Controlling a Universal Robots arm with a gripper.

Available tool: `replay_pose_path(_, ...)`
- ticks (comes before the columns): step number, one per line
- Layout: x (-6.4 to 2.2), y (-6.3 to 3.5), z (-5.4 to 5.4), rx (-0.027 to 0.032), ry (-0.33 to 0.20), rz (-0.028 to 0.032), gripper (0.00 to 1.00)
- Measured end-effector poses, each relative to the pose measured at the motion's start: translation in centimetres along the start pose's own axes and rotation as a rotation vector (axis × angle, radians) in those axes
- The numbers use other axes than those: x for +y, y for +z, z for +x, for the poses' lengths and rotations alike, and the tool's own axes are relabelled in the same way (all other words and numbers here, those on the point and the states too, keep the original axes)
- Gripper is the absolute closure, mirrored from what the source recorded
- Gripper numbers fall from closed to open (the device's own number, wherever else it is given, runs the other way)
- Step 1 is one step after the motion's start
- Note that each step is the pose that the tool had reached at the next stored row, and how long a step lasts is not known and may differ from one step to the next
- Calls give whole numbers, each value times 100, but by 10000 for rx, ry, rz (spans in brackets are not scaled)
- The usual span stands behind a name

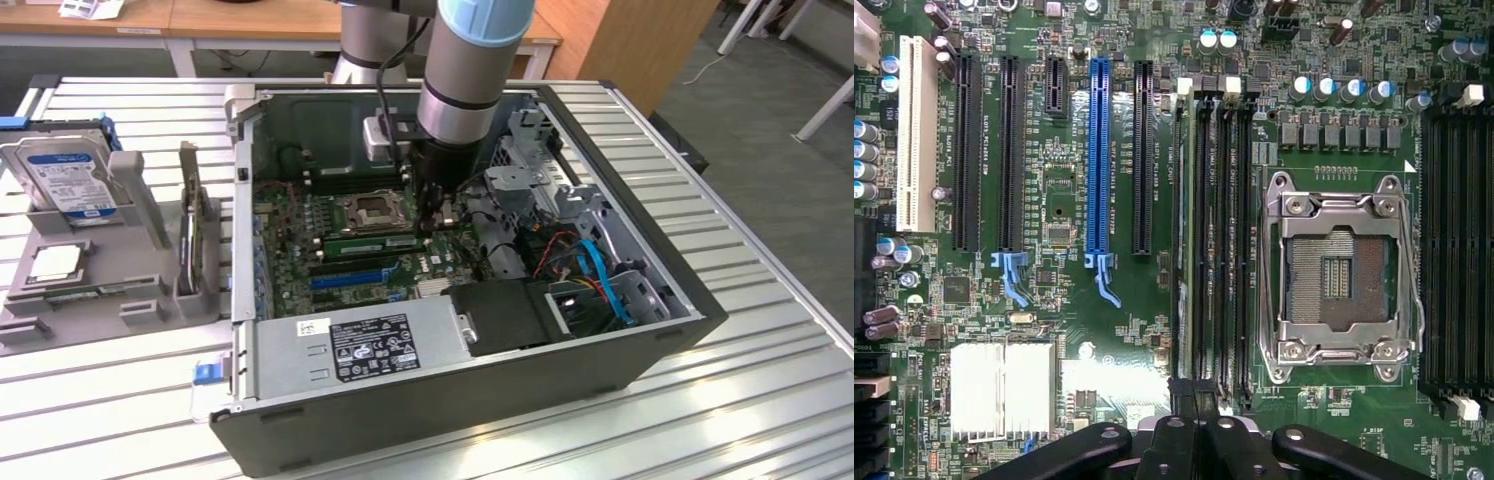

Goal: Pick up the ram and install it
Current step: 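Press down the ram until it locks into place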

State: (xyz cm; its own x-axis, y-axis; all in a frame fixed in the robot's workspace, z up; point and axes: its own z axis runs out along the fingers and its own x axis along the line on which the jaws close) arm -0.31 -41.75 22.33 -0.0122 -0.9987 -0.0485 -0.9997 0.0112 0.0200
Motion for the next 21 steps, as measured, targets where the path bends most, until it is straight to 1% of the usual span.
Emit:
replay_pose_path(2, 4, -198, -8, 13, 0, -2, 90)
replay_pose_path(3, 7, -198, -8, 11, 0, -2, 90)
replay_pose_path(4, 72, -197, -7, 12, -2, -2, 90)
replay_pose_path(9, 263, -193, -4, 11, 0, -2, 90)
replay_pose_path(14, 425, -189, -2, 11, 1, -2, 90)
replay_pose_path(21, 631, -180, 1, 11, -1, -2, 90)
